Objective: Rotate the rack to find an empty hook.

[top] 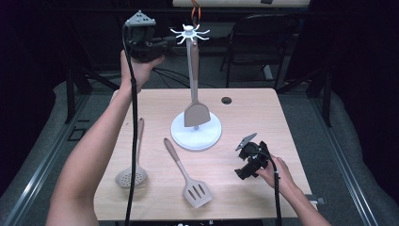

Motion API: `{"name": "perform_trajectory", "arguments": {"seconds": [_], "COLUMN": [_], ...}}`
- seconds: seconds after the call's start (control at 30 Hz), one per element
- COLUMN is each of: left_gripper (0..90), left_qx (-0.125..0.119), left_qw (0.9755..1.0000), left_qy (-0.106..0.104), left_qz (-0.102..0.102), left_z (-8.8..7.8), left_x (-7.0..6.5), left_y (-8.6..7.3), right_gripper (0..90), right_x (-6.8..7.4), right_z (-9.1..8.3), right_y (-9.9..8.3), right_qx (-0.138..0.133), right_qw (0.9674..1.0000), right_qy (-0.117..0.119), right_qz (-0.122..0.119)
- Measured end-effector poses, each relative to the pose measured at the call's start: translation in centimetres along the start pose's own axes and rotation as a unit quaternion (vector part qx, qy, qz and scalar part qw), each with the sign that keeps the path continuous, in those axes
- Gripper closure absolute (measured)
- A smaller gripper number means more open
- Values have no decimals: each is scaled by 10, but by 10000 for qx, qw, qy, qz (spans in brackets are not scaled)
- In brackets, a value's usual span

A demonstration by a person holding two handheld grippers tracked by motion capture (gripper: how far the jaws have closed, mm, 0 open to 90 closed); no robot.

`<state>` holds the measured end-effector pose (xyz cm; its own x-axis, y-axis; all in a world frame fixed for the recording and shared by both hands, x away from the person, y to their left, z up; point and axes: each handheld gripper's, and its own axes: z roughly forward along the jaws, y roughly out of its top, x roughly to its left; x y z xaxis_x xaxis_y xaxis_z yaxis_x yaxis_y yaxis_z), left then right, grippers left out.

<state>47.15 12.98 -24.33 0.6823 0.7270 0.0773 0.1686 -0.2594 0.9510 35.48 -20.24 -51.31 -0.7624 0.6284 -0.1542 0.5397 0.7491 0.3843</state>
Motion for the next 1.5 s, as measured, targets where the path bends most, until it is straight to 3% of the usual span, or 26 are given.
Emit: {"name": "perform_trajectory", "arguments": {"seconds": [0.17,0.2,0.27,0.37,0.73,0.83,0.93,1.17,1.5], "left_gripper": [896,896,897,897,897,897,897,897,897], "left_qx": [37,28,4,-22,-38,-87,-164,-355,-316], "left_qw": [9998,9998,9997,9996,9997,9997,9996,9992,9994], "left_qy": [181,215,221,236,234,223,209,156,-30], "left_qz": [-3,-13,-86,-130,-19,-37,-34,3,138], "left_z": [6,7,9,10,-8,-15,-21,-33,-28], "left_x": [2,4,6,7,5,6,4,-2,-13], "left_y": [2,2,3,3,-4,-6,-7,-8,-4], "right_gripper": [38,38,39,39,40,40,41,42,43], "right_x": [1,0,1,0,-1,1,1,2,2], "right_z": [2,0,1,-1,-2,0,-2,-1,-1], "right_y": [-2,0,-1,0,0,0,2,2,2], "right_qx": [-129,6,-131,-43,0,-89,25,3,46], "right_qw": [9998,10000,9999,10000,10000,9999,10000,10000,10000], "right_qy": [8,2,-53,-37,-54,-17,-51,-60,-69], "right_qz": [130,8,71,0,24,101,-25,18,3]}}
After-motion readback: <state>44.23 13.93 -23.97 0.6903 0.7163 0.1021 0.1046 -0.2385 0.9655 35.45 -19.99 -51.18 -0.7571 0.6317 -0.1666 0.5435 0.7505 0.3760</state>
